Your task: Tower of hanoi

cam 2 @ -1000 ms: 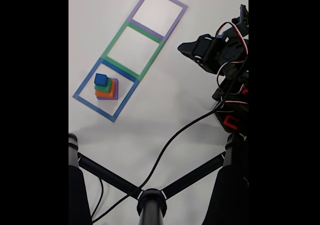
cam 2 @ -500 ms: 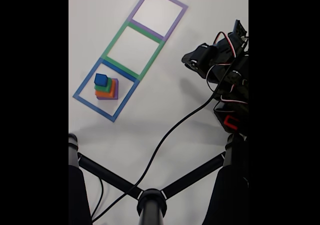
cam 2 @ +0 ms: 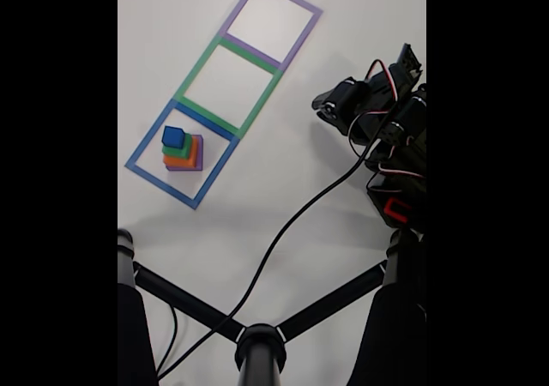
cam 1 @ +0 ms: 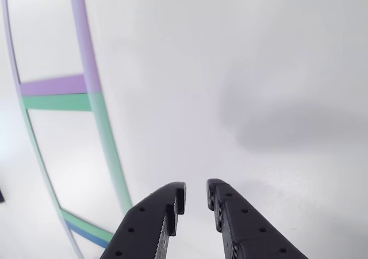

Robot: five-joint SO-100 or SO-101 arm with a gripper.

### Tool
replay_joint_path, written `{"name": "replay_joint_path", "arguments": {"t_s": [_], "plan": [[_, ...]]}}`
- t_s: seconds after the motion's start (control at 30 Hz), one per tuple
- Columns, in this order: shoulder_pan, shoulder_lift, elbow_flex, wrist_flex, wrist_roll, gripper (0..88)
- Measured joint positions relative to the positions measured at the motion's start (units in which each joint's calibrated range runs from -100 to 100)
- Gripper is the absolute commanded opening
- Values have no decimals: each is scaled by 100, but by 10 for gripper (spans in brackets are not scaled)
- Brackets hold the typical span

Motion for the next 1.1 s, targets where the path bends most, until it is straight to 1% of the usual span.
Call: {"name": "replay_joint_path", "arguments": {"t_s": [0.4,0.83,0.93,1.1], "plan": [[0,0,157,-417,-39,0],[-41,0,157,-441,-39,0],[-262,0,157,-441,217,0],[-385,-8,157,-441,256,0]]}}
